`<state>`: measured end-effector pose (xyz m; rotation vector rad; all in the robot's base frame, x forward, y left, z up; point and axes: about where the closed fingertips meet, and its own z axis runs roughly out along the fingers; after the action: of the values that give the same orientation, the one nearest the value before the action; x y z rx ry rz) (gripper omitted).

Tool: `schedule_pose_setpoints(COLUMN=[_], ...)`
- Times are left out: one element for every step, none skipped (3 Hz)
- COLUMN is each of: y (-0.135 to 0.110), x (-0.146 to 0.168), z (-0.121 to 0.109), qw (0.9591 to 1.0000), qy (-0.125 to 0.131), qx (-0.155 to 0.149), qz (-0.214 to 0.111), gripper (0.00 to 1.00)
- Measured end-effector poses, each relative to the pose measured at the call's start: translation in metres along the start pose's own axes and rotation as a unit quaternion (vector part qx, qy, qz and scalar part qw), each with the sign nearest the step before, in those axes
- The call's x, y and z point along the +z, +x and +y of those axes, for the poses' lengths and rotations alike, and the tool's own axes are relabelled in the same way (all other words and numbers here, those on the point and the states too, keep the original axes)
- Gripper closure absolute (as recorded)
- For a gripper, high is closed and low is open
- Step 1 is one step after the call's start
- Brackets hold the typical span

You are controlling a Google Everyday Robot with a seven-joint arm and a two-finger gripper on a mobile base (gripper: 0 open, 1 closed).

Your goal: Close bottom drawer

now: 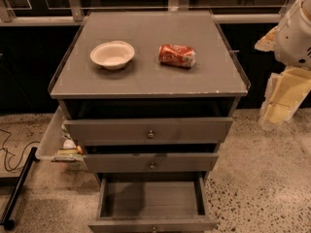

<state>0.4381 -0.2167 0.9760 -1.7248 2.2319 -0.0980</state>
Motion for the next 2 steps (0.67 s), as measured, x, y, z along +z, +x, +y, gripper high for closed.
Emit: schedule_pose_setpoints(y=[0.003,0.018], x=[0.005,0.035], z=[0.003,0.021], qw=[1.0000,0.9992], qy=[0.000,-0.012], qx=[-0.003,-0.019], qz=[-0.008,-0.032], gripper=[0.00,0.00])
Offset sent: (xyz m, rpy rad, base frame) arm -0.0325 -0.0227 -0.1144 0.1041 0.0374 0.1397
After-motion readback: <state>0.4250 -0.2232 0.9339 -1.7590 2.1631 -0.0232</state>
